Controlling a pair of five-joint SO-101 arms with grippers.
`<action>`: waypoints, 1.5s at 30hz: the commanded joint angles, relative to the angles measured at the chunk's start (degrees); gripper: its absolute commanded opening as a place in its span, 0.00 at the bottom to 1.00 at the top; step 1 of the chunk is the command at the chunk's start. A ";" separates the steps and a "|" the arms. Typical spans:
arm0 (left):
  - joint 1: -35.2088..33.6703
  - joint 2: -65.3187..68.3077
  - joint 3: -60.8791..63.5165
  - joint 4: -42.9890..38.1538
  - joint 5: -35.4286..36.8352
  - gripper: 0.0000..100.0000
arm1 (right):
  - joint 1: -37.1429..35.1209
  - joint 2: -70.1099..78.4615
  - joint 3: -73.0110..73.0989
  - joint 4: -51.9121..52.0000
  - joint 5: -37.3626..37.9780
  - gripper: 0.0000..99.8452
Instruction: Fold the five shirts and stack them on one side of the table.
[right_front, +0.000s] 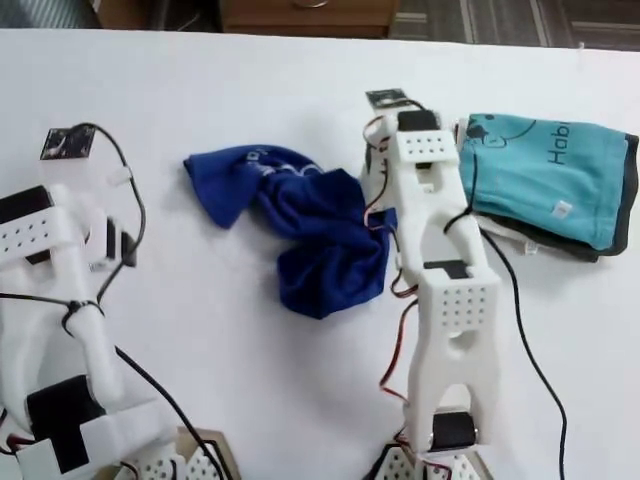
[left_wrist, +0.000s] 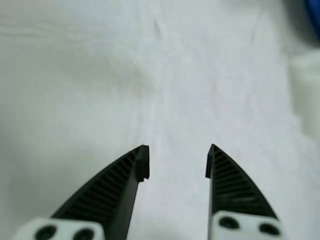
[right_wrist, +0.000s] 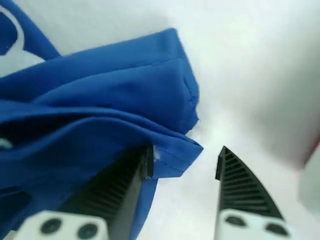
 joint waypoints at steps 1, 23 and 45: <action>-0.53 -2.11 1.19 -2.11 0.09 0.21 | -0.75 0.13 -2.11 -1.27 -0.44 0.21; -0.44 -2.20 4.18 -5.98 0.09 0.21 | -0.40 6.02 -2.20 -2.24 -0.44 0.01; 7.03 -2.11 4.18 -5.54 0.70 0.21 | 13.85 -41.01 10.11 11.74 8.53 0.02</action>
